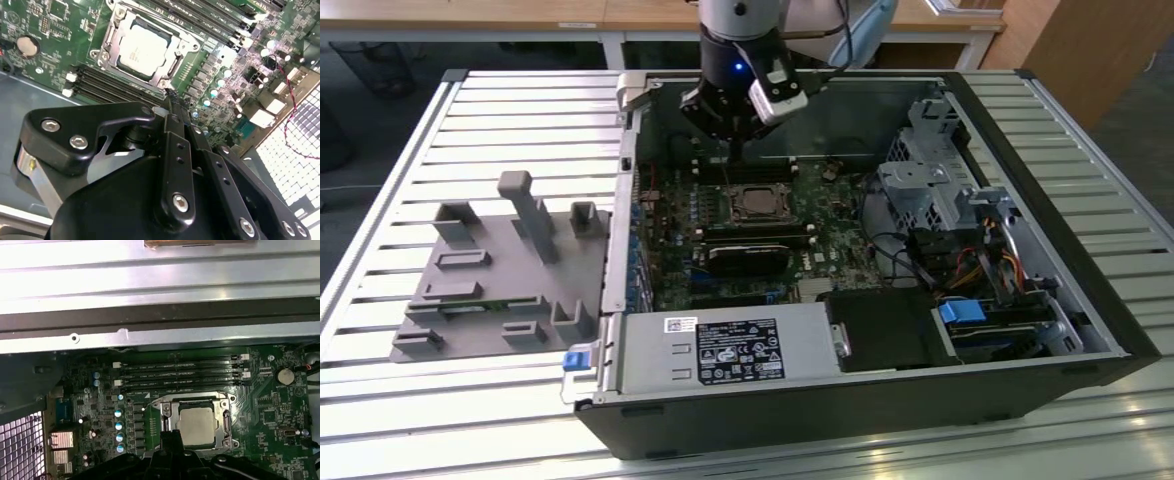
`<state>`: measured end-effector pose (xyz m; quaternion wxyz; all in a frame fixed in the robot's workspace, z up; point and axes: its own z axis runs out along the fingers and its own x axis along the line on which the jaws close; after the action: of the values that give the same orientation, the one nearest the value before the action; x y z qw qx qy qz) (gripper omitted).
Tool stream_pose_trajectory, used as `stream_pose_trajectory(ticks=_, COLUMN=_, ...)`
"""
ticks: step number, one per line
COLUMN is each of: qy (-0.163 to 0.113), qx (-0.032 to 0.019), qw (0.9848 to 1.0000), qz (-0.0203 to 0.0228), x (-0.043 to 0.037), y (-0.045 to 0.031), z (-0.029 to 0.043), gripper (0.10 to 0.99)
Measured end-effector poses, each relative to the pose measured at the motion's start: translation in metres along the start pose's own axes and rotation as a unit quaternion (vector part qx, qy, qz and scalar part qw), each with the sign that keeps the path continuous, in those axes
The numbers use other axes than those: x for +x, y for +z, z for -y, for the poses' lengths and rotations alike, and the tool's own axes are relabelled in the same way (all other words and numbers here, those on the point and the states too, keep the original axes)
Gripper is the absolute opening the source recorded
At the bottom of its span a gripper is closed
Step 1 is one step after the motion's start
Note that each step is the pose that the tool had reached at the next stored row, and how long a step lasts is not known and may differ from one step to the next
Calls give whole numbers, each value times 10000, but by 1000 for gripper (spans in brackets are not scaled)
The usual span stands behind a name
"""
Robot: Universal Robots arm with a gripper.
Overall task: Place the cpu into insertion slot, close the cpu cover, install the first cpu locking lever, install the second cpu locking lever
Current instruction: 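Install the first cpu locking lever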
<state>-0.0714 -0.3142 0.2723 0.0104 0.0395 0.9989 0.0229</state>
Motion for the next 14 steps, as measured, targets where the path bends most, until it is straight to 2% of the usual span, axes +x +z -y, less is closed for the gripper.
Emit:
stream_pose_trajectory(ticks=6, qy=-26, qx=-2, qw=10000, qz=7, x=124, y=30, z=3, gripper=106)
stream_pose_trajectory(ticks=14, qy=-34, qx=-1, qw=10000, qz=10, x=256, y=69, z=-40, gripper=106)
